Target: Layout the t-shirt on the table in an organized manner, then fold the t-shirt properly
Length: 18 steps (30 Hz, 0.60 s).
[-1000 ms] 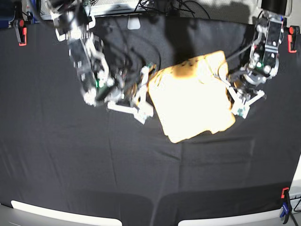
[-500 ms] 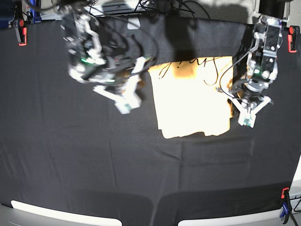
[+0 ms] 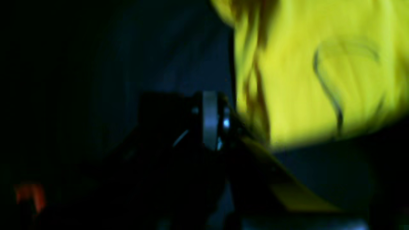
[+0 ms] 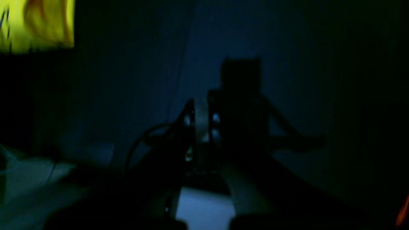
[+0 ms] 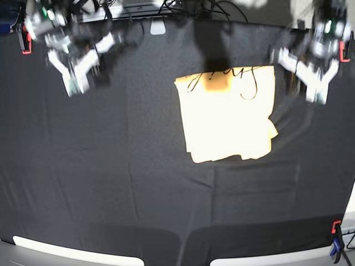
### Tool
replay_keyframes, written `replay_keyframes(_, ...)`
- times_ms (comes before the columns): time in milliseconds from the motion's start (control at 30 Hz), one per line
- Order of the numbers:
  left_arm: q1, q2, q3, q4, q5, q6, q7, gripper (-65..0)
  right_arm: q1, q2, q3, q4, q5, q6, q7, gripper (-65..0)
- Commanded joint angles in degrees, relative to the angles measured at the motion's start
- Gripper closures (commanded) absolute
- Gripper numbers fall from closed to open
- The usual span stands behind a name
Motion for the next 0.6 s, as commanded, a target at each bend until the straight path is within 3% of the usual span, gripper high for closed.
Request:
replay_keyframes(0, 2.69, -0.42, -0.72, 1.53, -0.90, -1.07, -0.66, 0.0, -2.16, 0.28, 1.03, 1.99, 1.40, 0.13, 0.00, 0.0)
replay_keyframes(100, 10.75, -0.20, -0.81, 1.14, -1.27, -2.89, -0.85, 0.0, -9.25, 0.02, 2.97, 2.71, 2.03, 0.15, -1.22, 0.0)
replay_keyframes(267, 19.15, -0.09, 0.11, -5.75, -1.14, -3.02, -5.07, 0.0, -18.69, -3.02, 3.28, 2.23, -1.03, 1.88, -1.90, 0.0)
replay_keyframes(367, 18.43, -0.09, 1.49, -15.15, -1.14, -3.23, -6.49, 0.0, -20.63, -4.31, 3.28, -1.18, -1.60, 4.48, -1.84, 0.0)
replay_keyframes(467, 15.74, -0.09, 2.62, -26.77, -1.14, -3.48, -12.11, 0.0, -19.93, -4.09, 3.28, -8.70, -2.03, 4.92, -0.04, 0.0)
replay_keyframes(567, 11.39, 0.04, 2.69, -39.89, -1.14, -7.45, -17.68, 0.0, -16.24, -2.32, 3.26, -19.50, -2.91, 4.94, 4.28, 0.0)
